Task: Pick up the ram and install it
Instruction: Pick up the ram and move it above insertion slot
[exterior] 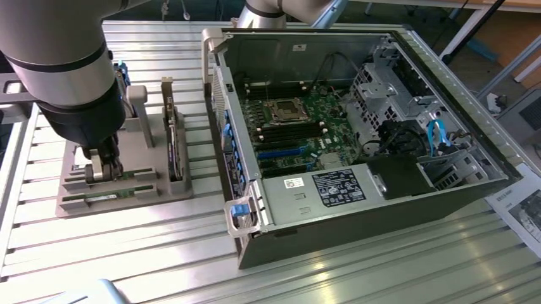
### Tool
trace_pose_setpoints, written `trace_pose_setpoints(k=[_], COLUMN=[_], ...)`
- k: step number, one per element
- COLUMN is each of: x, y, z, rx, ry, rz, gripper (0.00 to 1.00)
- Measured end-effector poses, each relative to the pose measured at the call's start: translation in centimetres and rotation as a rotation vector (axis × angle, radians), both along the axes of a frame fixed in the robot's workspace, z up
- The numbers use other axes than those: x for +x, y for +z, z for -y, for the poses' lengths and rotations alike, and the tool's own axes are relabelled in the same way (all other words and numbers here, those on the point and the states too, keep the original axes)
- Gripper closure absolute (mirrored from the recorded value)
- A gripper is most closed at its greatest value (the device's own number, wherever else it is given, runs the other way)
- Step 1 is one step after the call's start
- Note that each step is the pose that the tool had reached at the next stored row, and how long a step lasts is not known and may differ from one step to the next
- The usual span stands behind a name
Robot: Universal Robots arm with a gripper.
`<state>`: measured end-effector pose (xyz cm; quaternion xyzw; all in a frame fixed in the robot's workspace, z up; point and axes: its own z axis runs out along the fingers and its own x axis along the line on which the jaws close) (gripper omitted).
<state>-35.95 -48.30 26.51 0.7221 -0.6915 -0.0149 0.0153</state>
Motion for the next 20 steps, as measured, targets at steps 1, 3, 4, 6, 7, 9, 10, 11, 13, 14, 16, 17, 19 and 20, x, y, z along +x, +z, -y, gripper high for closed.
trace_pose_setpoints(k=[1, 3, 4, 6, 7, 9, 10, 11, 13, 14, 16, 17, 19, 20], x=[-0.01, -0.01, -0.01, -0.02, -0.02, -0.02, -0.02, -0.02, -0.02, -0.02, -0.02, -0.02, -0.02, -0.02], y=[-0.09, -0.24, -0.35, -0.5, -0.55, -0.55, -0.55, -0.56, -0.56, -0.56, -0.56, -0.56, -0.56, -0.56], z=[0.02, 0.06, 0.09, 0.12, 0.13, 0.13, 0.13, 0.13, 0.13, 0.13, 0.13, 0.13, 0.13, 0.13], rx=[0.0, 0.0, 0.0, 0.0001, -0.0001, -0.0001, -0.0001, 0.0, 0.0, 0.0, 0.0, 0.0, 0.0, 0.0], ry=[0.0, 0.002, 0.002, 0.003, 0.004, 0.005, 0.005, 0.005, 0.005, 0.005, 0.005, 0.005, 0.005, 0.005], rz=[0.0, 0.0, 0.0, 0.0, -0.0001, -0.0001, -0.0001, 0.0, 0.0, 0.0, 0.0, 0.0, 0.0, 0.0], gripper=[0.9, 0.9, 0.9, 0.9, 0.9, 0.9, 0.9, 0.9, 0.9, 0.9, 0.89, 0.89, 0.83, 0.83])
